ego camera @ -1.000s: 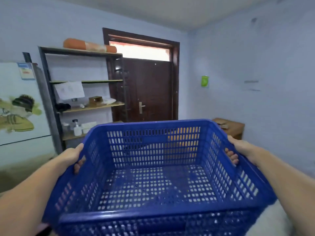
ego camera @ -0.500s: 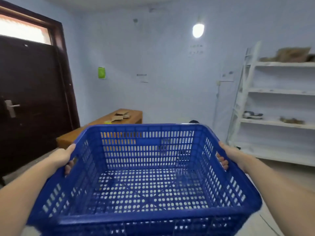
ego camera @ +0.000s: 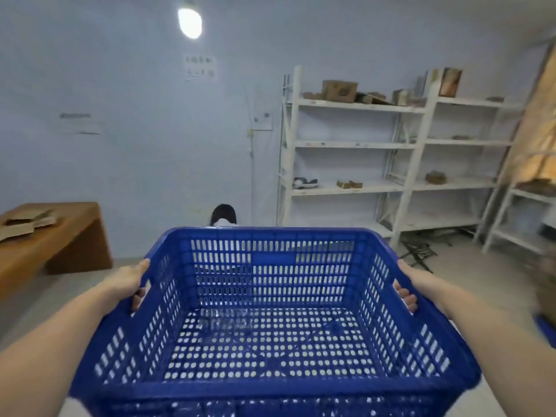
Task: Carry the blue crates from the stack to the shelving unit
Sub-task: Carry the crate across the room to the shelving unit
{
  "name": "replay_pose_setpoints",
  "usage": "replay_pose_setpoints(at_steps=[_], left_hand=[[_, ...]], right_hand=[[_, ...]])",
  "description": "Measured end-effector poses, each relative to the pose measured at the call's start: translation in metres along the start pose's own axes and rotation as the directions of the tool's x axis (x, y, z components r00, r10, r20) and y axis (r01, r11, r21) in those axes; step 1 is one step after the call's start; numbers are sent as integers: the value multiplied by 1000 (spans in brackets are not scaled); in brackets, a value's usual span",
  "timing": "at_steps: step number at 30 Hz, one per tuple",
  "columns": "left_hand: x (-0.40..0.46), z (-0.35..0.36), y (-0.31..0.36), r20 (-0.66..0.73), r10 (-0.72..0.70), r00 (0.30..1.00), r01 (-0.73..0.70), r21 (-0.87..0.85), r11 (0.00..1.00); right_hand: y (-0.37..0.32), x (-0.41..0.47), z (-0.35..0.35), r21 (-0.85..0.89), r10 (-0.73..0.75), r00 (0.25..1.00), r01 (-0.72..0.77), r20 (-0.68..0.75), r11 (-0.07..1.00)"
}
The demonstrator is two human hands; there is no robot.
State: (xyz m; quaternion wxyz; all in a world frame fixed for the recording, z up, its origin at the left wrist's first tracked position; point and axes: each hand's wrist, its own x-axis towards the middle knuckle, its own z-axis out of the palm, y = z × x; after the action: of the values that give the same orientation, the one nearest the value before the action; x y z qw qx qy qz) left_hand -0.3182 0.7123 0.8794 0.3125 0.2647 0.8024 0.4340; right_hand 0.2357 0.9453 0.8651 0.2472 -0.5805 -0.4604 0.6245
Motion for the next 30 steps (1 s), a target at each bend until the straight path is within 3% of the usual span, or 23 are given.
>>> replay_pose_setpoints(at_steps=[12, 18, 21, 30], left_hand=[[168, 194, 134, 279, 91, 956, -102, 25, 994], [219, 298, 204, 307, 162, 938, -174, 14, 985], [246, 342, 231, 378, 136, 916, -156, 23, 987], [344, 450, 293, 335, 77, 939, -102, 58, 993]], right_hand=[[-3, 43, -122, 63, 46, 920, -23, -390, 998], [-21, 108, -196, 115, 102, 894, -58, -437, 992], [-35, 148, -228, 141, 118, 883, -60, -454, 988], [-91, 270, -284, 193, 153, 860, -65, -487, 979]])
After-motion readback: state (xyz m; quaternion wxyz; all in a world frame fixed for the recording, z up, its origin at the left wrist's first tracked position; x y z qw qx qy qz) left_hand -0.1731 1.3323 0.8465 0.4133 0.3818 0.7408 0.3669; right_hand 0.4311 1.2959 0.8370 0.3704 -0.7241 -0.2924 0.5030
